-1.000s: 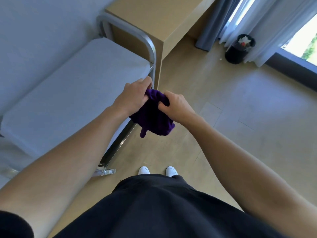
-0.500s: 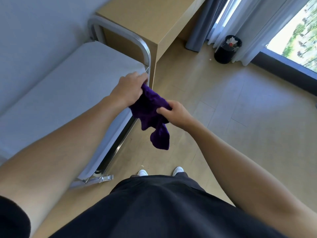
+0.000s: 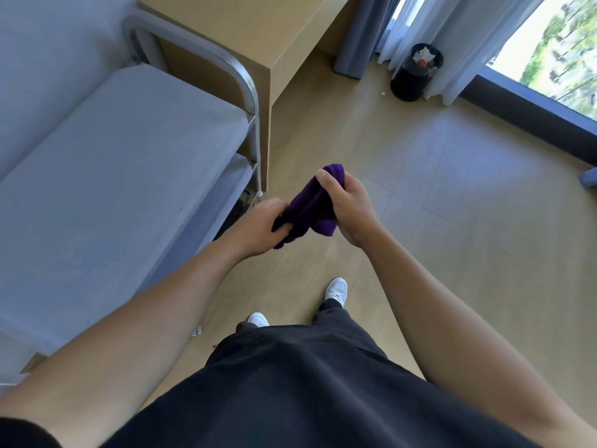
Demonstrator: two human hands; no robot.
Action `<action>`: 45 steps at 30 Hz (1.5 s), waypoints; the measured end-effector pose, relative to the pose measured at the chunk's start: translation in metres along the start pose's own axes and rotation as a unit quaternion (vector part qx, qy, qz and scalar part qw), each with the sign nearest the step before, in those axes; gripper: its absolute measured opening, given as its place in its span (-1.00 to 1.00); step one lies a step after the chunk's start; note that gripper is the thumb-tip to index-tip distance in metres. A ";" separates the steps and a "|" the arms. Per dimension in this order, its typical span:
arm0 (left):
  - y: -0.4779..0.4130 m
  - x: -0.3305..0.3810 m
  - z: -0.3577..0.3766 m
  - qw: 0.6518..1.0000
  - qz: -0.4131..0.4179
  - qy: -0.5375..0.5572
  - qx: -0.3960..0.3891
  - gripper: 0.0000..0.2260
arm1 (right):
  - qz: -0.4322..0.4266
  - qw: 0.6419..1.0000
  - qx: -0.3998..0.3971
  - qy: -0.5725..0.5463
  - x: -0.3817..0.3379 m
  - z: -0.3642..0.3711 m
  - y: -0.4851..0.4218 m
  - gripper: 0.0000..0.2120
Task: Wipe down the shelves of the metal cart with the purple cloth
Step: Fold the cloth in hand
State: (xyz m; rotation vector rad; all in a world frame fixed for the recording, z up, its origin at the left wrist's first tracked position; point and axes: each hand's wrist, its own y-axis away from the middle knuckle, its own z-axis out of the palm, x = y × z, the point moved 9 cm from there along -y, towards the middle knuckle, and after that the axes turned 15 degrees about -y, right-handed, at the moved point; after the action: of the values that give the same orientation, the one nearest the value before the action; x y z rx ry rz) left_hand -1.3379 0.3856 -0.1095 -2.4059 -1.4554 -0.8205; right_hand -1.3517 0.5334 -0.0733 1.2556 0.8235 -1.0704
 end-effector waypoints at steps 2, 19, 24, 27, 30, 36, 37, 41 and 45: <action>-0.015 0.004 -0.002 1.000 -0.006 -0.012 0.007 -0.87 | -0.007 1.000 0.009 0.021 -0.005 -0.017 -0.008 -0.78; -0.153 0.036 0.004 0.987 -0.089 -0.103 -0.090 -0.69 | -0.078 0.942 -0.028 0.326 -0.058 -0.159 -0.112 -0.58; -0.192 0.044 -0.015 0.969 -0.109 -0.221 -0.015 -0.87 | -0.074 0.906 -0.123 0.397 -0.058 -0.169 -0.137 -0.78; -0.207 0.048 -0.023 0.960 -0.122 -0.250 -0.009 -0.85 | -0.050 0.879 -0.153 0.448 -0.055 -0.182 -0.153 -0.63; -0.221 0.052 -0.026 0.965 -0.139 -0.222 -0.008 -0.85 | -0.098 0.849 -0.130 0.503 -0.066 -0.187 -0.167 -0.75; -0.255 0.050 -0.040 0.964 -0.203 -0.165 0.043 -0.92 | -0.047 0.887 -0.071 0.454 -0.072 -0.168 -0.190 -0.84; -0.263 0.051 -0.040 0.967 -0.206 -0.145 0.043 -0.92 | -0.037 0.891 -0.072 0.447 -0.069 -0.162 -0.194 -0.84; -0.294 0.045 -0.040 0.971 -0.233 -0.041 0.033 -0.91 | -0.004 0.920 -0.101 0.378 -0.055 -0.134 -0.211 -0.83; -0.323 0.022 -0.051 0.960 -0.278 0.030 0.034 -0.89 | 0.011 0.944 -0.128 0.304 -0.057 -0.118 -0.237 -0.72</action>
State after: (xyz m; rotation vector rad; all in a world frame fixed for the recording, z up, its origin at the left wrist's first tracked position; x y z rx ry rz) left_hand -1.6277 0.5370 -0.0878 -1.9124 -2.1327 -0.9174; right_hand -1.5852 0.6634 -0.1163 1.3791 1.3639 -0.5208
